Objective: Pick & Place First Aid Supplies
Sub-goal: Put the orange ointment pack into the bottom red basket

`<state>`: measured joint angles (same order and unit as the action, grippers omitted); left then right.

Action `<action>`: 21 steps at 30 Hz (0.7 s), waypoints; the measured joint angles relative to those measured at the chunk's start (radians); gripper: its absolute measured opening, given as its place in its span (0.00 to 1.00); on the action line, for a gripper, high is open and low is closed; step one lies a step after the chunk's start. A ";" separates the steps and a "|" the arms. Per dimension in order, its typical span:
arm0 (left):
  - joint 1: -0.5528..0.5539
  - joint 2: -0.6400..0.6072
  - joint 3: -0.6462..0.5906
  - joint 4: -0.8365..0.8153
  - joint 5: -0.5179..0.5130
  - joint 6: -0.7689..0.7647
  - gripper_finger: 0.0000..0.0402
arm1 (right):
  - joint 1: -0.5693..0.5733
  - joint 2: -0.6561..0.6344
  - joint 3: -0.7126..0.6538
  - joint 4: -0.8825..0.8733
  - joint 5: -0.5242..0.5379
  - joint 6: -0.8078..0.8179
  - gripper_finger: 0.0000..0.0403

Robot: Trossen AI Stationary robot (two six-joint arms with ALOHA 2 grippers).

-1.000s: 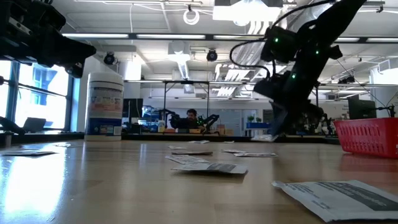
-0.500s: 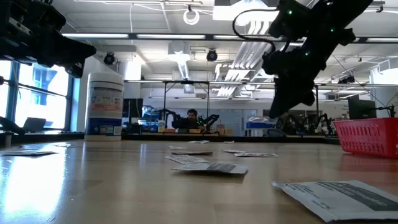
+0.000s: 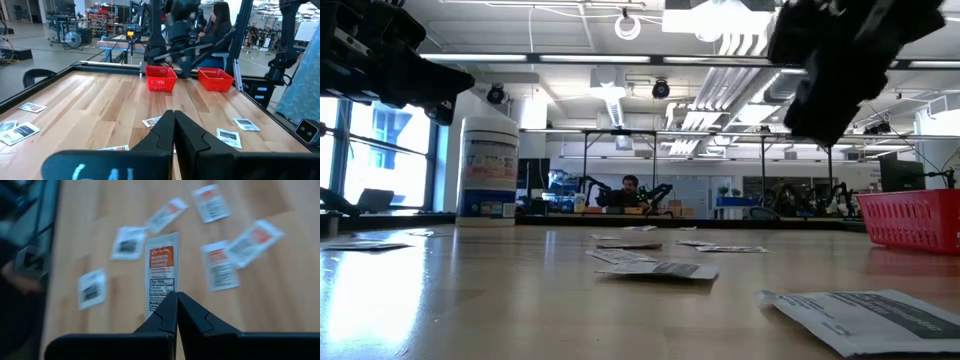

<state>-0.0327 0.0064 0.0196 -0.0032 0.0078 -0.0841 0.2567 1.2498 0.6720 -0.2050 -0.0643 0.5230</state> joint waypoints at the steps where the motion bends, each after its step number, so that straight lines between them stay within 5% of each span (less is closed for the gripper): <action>1: 0.000 0.000 0.000 0.000 0.000 0.000 0.00 | 0.026 -0.016 0.000 -0.012 -0.003 0.004 0.00; 8: 0.000 0.000 0.000 0.000 0.000 0.000 0.00 | 0.195 -0.120 0.002 -0.205 -0.002 0.145 0.00; 16: 0.000 0.000 0.000 0.000 0.000 0.000 0.00 | 0.398 -0.190 0.002 -0.378 -0.213 0.436 0.00; 21: 0.000 0.000 0.000 0.000 0.000 0.000 0.00 | 0.552 -0.197 0.002 -0.376 -0.254 0.647 0.00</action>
<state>-0.0329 0.0066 0.0193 -0.0032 0.0078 -0.0837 0.8084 1.0531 0.6739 -0.5805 -0.3183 1.1696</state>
